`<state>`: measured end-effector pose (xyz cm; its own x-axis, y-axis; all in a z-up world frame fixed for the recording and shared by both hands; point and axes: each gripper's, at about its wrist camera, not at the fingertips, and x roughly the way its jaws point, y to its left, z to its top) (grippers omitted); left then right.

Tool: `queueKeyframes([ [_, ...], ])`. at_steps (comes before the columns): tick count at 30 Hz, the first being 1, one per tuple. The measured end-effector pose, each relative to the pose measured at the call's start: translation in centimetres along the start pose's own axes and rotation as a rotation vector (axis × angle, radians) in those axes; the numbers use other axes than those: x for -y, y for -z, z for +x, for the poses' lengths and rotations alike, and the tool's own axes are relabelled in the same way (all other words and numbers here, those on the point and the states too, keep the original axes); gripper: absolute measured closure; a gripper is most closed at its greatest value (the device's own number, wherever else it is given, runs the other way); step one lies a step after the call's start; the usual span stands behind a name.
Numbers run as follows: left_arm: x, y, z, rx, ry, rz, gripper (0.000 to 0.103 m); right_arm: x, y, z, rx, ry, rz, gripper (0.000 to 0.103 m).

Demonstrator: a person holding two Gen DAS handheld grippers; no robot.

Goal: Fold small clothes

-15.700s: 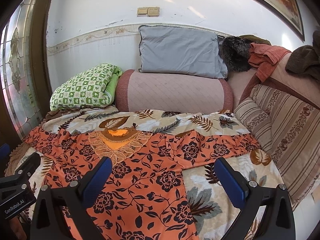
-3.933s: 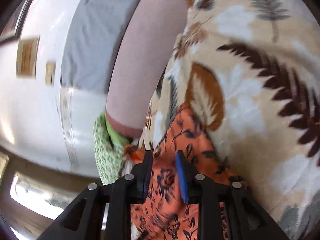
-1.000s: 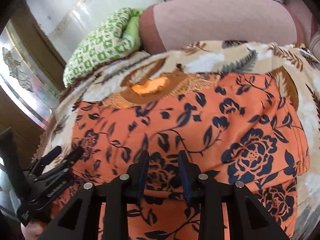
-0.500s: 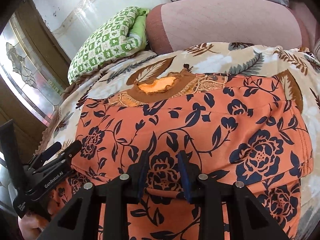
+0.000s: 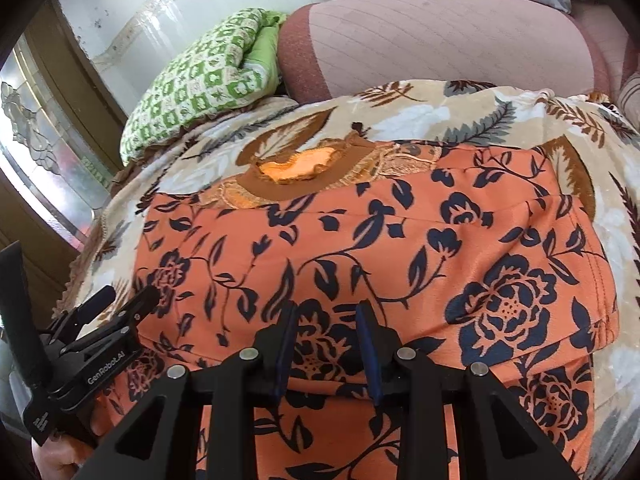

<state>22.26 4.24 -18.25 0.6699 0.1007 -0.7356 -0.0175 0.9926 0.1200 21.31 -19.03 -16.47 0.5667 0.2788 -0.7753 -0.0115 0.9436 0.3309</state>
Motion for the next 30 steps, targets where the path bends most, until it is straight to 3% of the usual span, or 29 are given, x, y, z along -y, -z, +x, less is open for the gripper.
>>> queueKeyframes([
  [11,1.1,0.3,0.3,-0.007,0.007,0.026,0.025,0.1,-0.2,-0.8,0.032,0.088,-0.022,0.07],
  [19,1.3,0.4,0.4,-0.008,0.01,0.035,0.025,0.2,-0.5,-1.8,0.088,0.233,-0.055,0.07],
  [30,1.3,0.3,0.5,-0.009,0.014,0.031,0.025,-0.2,-0.5,-2.0,0.113,0.297,-0.082,0.07],
])
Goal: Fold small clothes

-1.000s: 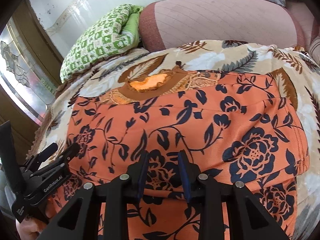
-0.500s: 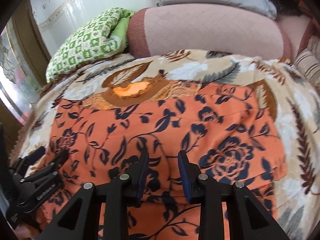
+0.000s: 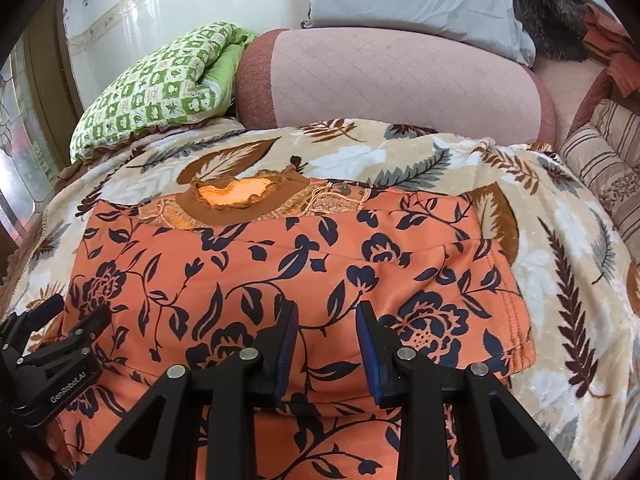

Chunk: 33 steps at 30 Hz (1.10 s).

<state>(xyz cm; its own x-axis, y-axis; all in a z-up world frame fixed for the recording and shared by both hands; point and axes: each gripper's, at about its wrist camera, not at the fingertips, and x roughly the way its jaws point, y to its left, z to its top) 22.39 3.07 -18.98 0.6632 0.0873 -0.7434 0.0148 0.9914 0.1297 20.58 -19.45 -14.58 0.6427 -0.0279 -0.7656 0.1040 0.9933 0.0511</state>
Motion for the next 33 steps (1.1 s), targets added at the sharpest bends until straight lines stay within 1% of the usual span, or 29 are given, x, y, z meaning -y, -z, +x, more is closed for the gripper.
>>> queueKeyframes([
  [9,0.0,0.0,0.0,-0.003,0.002,0.002,0.025,0.2,-0.1,-0.1,0.009,0.011,-0.002,0.07],
  [11,0.1,0.1,0.2,-0.011,0.001,0.008,0.025,0.3,-0.1,-0.1,0.002,0.011,-0.002,0.07],
  [13,-0.1,0.1,0.8,-0.038,0.002,0.009,0.025,0.9,-0.2,0.4,-0.021,-0.003,0.009,0.07],
  [15,-0.7,0.2,1.6,-0.068,0.003,-0.008,0.025,2.7,-0.3,1.3,-0.055,-0.026,0.059,0.07],
  [17,-1.2,0.1,1.9,-0.074,-0.003,-0.026,0.025,5.1,-0.4,2.1,-0.081,-0.061,0.138,0.07],
  [19,-1.4,0.1,1.9,-0.075,-0.016,-0.028,0.025,8.6,-0.5,2.6,-0.085,-0.076,0.25,0.07],
  [21,-1.5,0.1,2.0,-0.079,-0.011,-0.034,0.025,11.5,-0.5,2.9,-0.074,-0.101,0.347,0.07],
  [22,-1.4,0.2,2.0,-0.078,-0.014,-0.028,0.025,12.6,-0.4,3.4,-0.086,-0.12,0.376,0.07],
  [24,-1.3,0.2,2.1,-0.079,-0.019,-0.011,0.025,13.7,0.0,4.9,-0.148,-0.153,0.392,0.07],
  [26,-1.4,0.2,1.9,-0.082,-0.01,-0.011,0.025,14.2,0.4,5.5,-0.15,-0.175,0.405,0.07],
  [29,-2.4,0.2,1.2,-0.081,0.017,-0.039,0.025,13.6,0.0,3.7,-0.127,-0.172,0.361,0.07],
  [31,-3.7,0.5,-0.2,-0.056,0.022,-0.056,0.025,14.0,0.4,1.4,-0.094,-0.212,0.36,0.07],
  [33,-5.4,1.3,-1.9,-0.024,0.01,-0.066,0.025,14.7,1.5,-1.4,-0.048,-0.239,0.367,0.07],
])
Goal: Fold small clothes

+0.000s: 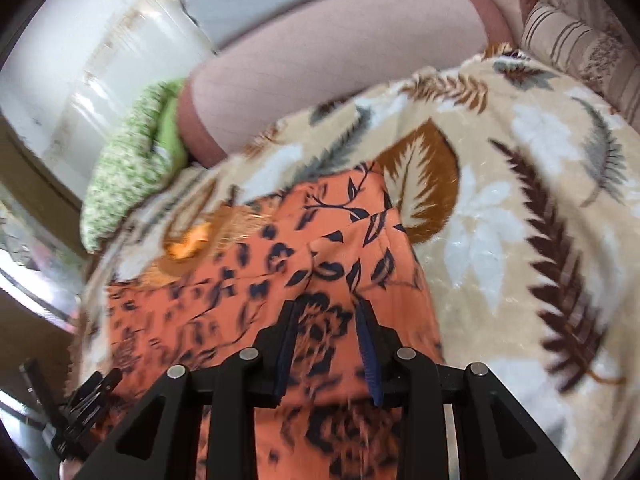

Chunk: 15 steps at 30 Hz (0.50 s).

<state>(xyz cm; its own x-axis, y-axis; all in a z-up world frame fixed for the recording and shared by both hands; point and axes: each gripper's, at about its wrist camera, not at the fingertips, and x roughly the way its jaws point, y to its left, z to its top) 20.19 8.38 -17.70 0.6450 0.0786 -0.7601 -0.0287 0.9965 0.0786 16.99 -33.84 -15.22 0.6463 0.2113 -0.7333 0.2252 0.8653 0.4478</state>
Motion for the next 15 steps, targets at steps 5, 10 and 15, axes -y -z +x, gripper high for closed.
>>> queueKeyframes([
  [5,-6.1,3.3,-4.8,0.026,-0.015,-0.085,0.025,1.8,3.2,-6.1,0.031,-0.028,0.035,0.033],
  [10,-9.1,8.3,-8.2,-0.047,0.024,-0.066,0.025,4.6,7.9,-10.3,-0.045,-0.066,0.091,0.033],
  [15,-10.1,11.6,-11.1,-0.112,0.105,-0.032,0.018,6.2,12.0,-12.9,-0.143,-0.068,0.114,0.033],
])
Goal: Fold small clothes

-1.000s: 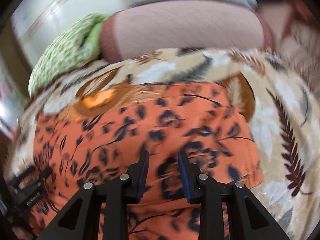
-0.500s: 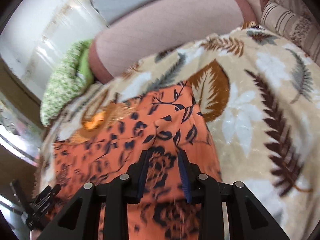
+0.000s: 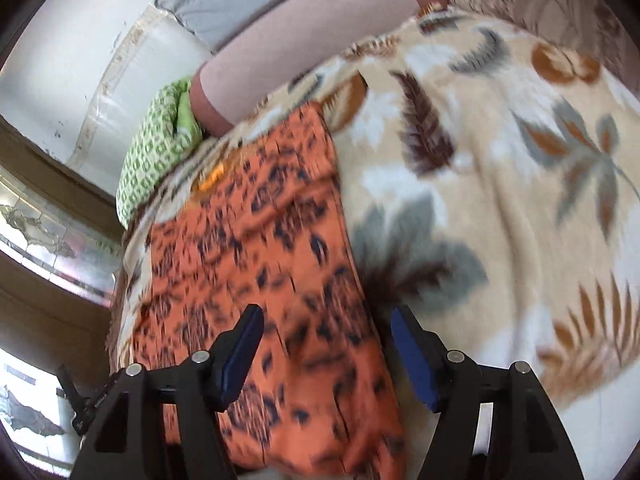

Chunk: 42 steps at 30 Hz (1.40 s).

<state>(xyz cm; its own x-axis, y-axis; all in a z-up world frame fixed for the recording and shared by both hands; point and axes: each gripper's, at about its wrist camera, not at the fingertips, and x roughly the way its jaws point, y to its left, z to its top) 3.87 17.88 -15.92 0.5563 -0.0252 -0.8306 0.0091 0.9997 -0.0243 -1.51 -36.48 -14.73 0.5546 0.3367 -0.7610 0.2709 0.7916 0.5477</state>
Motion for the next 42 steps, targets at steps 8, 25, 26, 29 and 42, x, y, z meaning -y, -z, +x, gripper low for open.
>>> queueKeyframes([
  [8,-1.8,2.9,-1.4,-0.081,0.087,-0.121,0.018,2.3,4.3,1.2,-0.13,-0.015,0.057,0.033],
  [25,-1.9,6.5,1.9,-0.281,0.122,-0.118,0.035,1.7,6.0,1.9,-0.207,0.035,0.043,0.033],
  [26,-1.9,6.9,2.1,-0.29,0.127,-0.117,0.035,1.6,6.1,2.1,-0.214,0.042,0.04,0.033],
  [29,-2.3,8.2,2.9,-0.323,0.161,-0.14,0.036,1.3,6.3,2.7,-0.237,0.045,0.036,0.033],
  [42,-2.4,7.8,2.3,-0.289,0.318,-0.138,0.094,0.2,6.8,3.7,-0.305,0.159,-0.062,0.08],
])
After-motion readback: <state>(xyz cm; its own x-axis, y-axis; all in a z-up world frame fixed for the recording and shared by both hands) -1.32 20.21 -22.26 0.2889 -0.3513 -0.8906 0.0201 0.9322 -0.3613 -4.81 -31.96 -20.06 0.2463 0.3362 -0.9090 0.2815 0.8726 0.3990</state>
